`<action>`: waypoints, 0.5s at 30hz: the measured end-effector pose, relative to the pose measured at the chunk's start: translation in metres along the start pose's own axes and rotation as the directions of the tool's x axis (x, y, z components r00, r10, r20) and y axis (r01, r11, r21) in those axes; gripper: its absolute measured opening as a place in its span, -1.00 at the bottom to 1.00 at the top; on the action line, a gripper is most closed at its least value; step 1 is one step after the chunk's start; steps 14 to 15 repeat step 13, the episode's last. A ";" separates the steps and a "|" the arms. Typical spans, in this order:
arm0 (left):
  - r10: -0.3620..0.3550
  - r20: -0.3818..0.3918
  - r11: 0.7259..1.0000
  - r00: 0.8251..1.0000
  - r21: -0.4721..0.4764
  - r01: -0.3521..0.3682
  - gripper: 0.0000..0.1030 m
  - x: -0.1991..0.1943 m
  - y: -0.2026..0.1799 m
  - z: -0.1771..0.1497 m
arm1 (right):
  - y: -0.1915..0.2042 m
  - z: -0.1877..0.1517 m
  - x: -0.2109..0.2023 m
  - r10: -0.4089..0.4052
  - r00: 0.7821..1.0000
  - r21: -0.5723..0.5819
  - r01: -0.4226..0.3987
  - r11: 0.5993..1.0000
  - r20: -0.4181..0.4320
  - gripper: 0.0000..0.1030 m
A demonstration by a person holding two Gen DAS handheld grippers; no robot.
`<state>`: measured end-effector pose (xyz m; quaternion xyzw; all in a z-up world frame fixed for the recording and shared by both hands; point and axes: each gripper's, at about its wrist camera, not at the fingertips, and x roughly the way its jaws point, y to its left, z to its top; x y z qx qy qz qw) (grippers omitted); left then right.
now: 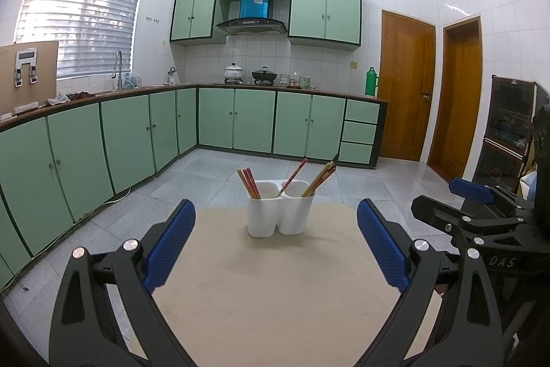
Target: Organize utensils
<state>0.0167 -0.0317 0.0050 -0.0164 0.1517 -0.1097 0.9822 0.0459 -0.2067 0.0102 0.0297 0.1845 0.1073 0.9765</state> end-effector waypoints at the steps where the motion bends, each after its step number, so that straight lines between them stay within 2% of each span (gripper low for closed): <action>1: 0.001 0.000 1.000 1.000 0.000 -0.001 0.79 0.000 0.000 -0.001 | 0.000 -0.001 0.000 0.000 1.000 0.000 0.000 1.000 -0.001 0.88; 15: 0.005 -0.010 1.000 1.000 0.001 -0.005 0.79 0.001 0.001 -0.001 | 0.000 -0.003 0.002 -0.003 1.000 0.000 0.003 1.000 -0.005 0.88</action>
